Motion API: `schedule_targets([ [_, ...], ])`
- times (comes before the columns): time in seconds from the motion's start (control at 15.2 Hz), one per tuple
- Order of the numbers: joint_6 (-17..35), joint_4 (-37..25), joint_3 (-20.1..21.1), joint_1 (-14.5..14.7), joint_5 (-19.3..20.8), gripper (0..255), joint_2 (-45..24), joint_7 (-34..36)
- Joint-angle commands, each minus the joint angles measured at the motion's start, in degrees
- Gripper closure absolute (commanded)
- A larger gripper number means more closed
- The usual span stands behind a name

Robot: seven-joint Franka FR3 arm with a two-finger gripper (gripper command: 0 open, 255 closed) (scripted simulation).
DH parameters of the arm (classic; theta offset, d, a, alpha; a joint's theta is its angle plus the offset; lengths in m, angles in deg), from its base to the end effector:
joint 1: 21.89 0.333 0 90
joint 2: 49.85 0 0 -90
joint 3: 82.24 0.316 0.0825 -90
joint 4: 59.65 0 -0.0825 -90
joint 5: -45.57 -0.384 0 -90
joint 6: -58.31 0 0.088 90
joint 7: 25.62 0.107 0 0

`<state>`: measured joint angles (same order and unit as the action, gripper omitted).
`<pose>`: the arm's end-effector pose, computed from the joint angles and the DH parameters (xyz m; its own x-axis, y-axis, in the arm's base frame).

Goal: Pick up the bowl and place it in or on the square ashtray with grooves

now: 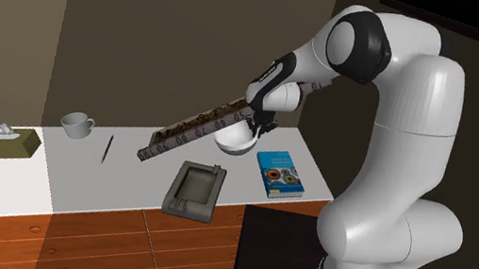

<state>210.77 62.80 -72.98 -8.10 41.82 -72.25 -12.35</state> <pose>0.5413 0.2271 0.2356 0.9902 0.0910 0.1058 0.1042 -0.9864 -0.1267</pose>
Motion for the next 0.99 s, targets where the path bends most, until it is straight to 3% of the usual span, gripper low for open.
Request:
schedule_targets([
  [0.0,-1.00,0.07,0.10,-0.19,-0.19,255,1.28,-0.08],
  [0.26,-3.48,-0.09,0.29,-0.38,-0.44,255,3.62,-0.06],
  [0.92,1.14,15.94,4.31,6.61,-0.71,255,15.98,11.07],
])
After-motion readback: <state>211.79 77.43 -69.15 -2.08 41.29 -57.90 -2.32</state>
